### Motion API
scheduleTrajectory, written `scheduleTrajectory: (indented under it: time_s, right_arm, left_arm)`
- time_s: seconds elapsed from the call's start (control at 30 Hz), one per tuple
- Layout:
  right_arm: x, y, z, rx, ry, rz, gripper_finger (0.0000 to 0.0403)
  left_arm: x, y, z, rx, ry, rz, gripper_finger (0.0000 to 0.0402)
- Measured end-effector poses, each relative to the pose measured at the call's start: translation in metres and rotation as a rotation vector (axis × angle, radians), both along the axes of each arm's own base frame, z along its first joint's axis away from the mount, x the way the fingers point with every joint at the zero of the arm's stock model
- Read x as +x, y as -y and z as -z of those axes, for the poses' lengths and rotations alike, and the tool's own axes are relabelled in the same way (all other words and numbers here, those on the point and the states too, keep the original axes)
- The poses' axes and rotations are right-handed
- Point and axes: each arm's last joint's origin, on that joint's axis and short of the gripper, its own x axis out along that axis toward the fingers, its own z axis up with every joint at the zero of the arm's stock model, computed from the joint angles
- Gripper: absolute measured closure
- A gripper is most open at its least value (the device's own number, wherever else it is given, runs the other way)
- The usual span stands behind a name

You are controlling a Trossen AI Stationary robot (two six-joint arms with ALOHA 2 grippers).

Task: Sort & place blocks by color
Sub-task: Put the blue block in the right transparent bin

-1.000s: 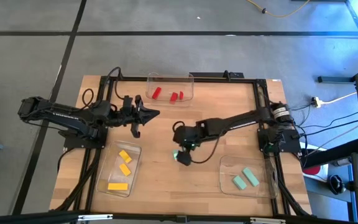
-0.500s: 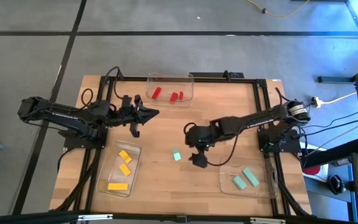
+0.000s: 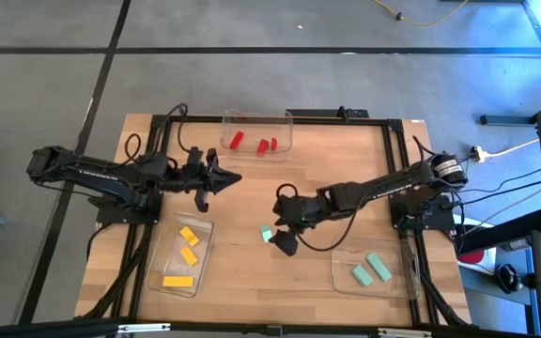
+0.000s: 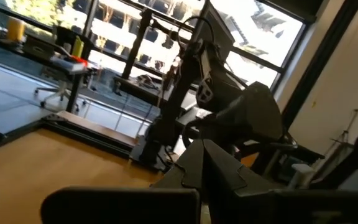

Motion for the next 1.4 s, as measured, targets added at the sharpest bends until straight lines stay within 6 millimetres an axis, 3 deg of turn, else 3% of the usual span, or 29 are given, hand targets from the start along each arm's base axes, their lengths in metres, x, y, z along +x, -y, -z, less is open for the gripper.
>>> scheduleTrajectory:
  time_s: [0.53,0.9,1.13,1.4]
  right_arm:
    - [-0.012,-0.034,0.002,0.117,-0.042,0.31,0.0087]
    - [-0.013,-0.029,0.008,0.024,-0.006,0.52,0.0087]
    - [-0.001,-0.037,0.026,0.023,-0.035,0.505,0.0087]
    - [0.044,-0.054,0.043,-0.047,-0.129,0.499,0.0087]
  left_arm:
    - [-0.008,-0.009,-0.004,-0.054,-0.007,0.449,0.0402]
    - [-0.012,-0.013,-0.008,-0.019,0.023,0.337,0.0402]
    - [-0.011,-0.005,-0.007,-0.026,0.022,0.341,0.0401]
    - [-0.012,-0.004,-0.008,-0.039,0.031,0.303,0.0402]
